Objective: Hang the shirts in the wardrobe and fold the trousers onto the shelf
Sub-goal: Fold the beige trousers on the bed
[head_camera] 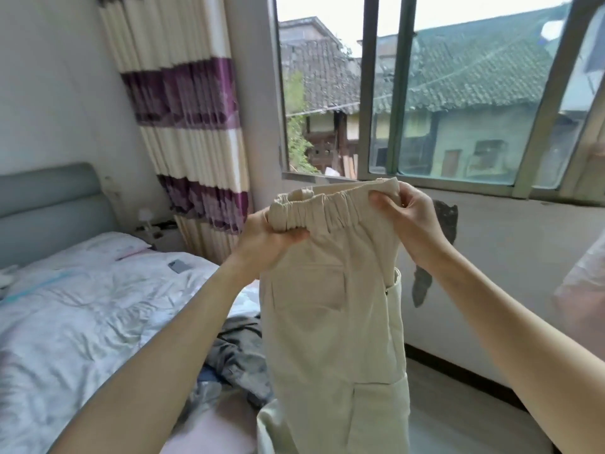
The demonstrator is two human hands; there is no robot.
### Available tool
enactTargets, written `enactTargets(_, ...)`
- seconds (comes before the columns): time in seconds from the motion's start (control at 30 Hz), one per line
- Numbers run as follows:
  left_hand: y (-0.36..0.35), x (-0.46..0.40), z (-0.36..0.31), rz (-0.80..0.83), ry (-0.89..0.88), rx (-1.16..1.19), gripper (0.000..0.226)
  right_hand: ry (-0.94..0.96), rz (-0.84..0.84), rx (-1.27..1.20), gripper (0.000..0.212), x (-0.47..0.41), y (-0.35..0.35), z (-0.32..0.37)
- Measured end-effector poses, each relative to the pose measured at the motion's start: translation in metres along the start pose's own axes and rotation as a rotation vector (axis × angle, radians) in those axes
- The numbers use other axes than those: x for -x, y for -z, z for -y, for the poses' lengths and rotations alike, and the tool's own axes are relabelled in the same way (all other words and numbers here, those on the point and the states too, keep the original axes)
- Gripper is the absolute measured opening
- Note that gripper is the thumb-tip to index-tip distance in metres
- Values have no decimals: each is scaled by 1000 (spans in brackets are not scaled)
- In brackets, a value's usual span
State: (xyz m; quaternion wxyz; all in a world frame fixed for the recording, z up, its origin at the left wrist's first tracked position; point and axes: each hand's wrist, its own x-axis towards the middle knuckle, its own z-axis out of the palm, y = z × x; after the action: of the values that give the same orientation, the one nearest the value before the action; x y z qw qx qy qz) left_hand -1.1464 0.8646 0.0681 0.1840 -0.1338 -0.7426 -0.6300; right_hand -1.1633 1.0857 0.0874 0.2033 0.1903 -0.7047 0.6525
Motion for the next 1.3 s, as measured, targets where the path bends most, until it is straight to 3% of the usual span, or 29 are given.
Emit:
enactTargets(0.03, 10, 0, -11, -35, -40, 22, 48, -15, 46, -74, 7, -2, -10, 9)
enactTargets(0.17, 62, 11, -50, -198, -88, 26, 31, -13, 341, -132, 25, 1, -47, 37)
enactTargets(0.3, 107, 27, -82, -60, -110, -140, 40, -18, 377, -81, 19, 11, -73, 58)
enactTargets(0.4, 140, 32, -100, -197, -55, -616, 26, 54, 315, -44, 23, 30, -112, 85)
enactTargets(0.47, 167, 43, -113, -317, 29, -1020, 33, 160, 254, 29, 25, 47, -146, 111)
enactTargets(0.5, 178, 49, -119, -339, 65, -1100, 39, 204, 220, 89, 27, 58, -163, 123)
enactTargets(0.57, 213, 75, -132, -306, 158, -954, 41, 267, 123, 169, 31, 84, -209, 150)
enactTargets(0.67, 256, 123, -141, -105, 478, -83, 57, 319, 94, 209, 26, 129, -269, 174)
enactTargets(0.7, 279, 141, -142, -37, 539, 113, 68, 335, 122, 201, 24, 147, -292, 179)
enactTargets(0.77, 326, 176, -141, 58, 614, 269, 88, 363, 222, 203, 30, 188, -335, 183)
enactTargets(0.87, 389, 235, -133, 128, 723, 174, 86, 387, 454, 187, 29, 253, -398, 183)
enactTargets(0.93, 407, 268, -128, 123, 803, 124, 55, 348, 639, 99, 20, 288, -425, 177)
enactTargets(1.0, 430, 303, -119, -22, 846, 4, 9, 214, 955, -73, 24, 324, -448, 170)
enactTargets(1.07, 448, 332, -112, -121, 822, -189, 26, 84, 1211, -182, 42, 341, -451, 156)
enactTargets(1.13, 462, 356, -111, -140, 747, -357, 45, 119, 1149, -203, 32, 338, -453, 147)
enactTargets(1.2, 466, 363, -118, -104, 679, -524, 58, 167, 873, -169, 21, 314, -458, 139)
enactTargets(1.23, 467, 362, -122, -93, 653, -613, 61, 157, 826, -161, 26, 299, -462, 138)
enactTargets(1.3, 468, 352, -134, -125, 579, -798, 64, 105, 953, -156, 59, 271, -474, 144)
